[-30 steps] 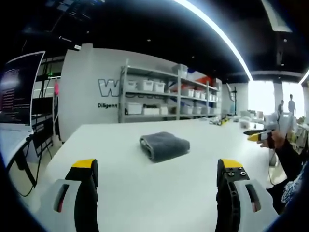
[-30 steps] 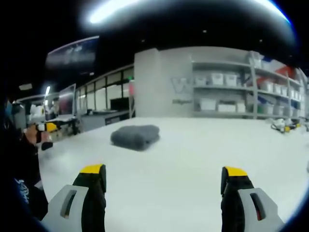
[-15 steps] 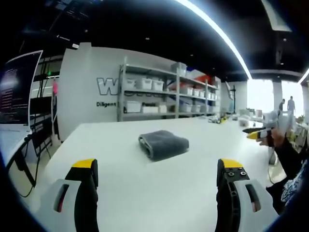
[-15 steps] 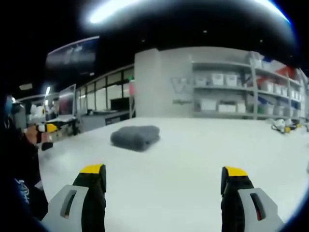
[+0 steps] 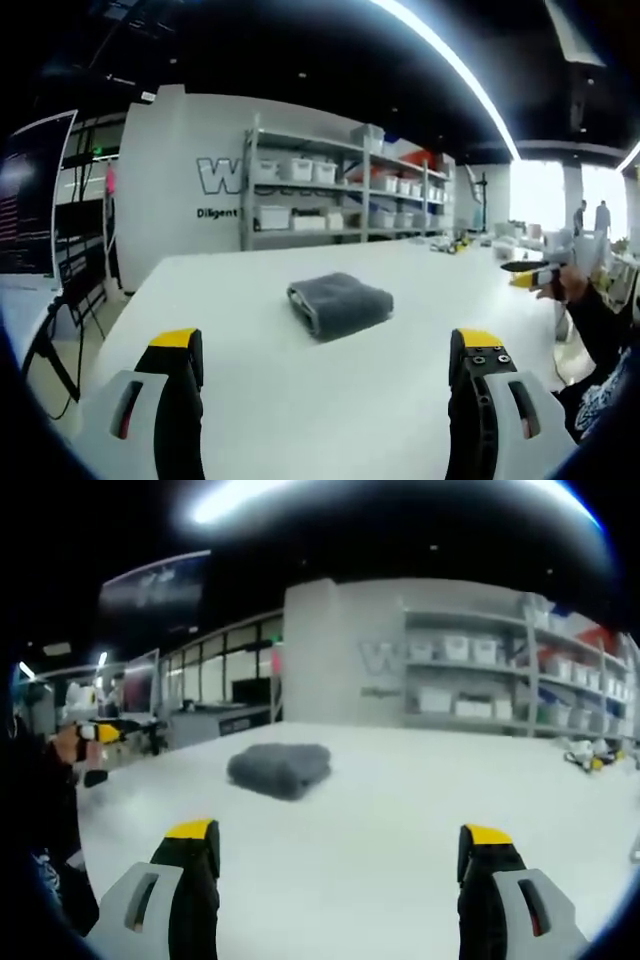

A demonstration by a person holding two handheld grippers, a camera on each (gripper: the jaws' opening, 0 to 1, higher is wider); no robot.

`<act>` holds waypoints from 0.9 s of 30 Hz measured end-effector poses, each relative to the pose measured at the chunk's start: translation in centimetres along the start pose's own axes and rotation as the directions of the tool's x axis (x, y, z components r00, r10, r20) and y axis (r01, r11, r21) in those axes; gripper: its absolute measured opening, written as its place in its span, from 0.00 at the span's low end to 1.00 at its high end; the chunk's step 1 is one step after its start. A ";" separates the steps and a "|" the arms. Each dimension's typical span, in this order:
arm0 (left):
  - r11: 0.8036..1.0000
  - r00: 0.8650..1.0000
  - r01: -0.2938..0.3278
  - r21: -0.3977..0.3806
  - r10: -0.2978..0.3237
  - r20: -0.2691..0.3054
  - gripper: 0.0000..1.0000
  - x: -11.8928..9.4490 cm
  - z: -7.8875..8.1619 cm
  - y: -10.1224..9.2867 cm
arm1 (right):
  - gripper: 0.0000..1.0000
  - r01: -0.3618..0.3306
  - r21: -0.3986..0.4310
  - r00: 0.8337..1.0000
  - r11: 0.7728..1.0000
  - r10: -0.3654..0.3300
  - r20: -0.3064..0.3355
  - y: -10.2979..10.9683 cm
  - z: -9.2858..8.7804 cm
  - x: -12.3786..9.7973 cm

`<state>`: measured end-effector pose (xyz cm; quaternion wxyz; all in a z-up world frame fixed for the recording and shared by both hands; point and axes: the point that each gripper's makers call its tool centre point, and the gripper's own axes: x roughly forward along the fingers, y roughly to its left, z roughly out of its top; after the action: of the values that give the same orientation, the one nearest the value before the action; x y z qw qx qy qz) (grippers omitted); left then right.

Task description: Open the folded towel by lifting each exposed corner and separating the folded layers until the towel lies flat within the target outline without major curled edges

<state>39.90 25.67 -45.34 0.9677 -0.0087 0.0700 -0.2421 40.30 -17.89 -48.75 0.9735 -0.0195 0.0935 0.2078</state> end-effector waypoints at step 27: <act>0.999 0.999 -0.007 0.036 0.008 -0.034 1.00 1.5 4.6 1.2 | 1.00 -0.035 -0.129 0.999 0.991 0.035 -0.008 -0.5 7.1 1.2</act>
<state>42.40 25.94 -41.09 0.9672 0.0131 0.0823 -0.2400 42.76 -17.33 -42.03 0.9662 -0.0812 0.0829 0.2304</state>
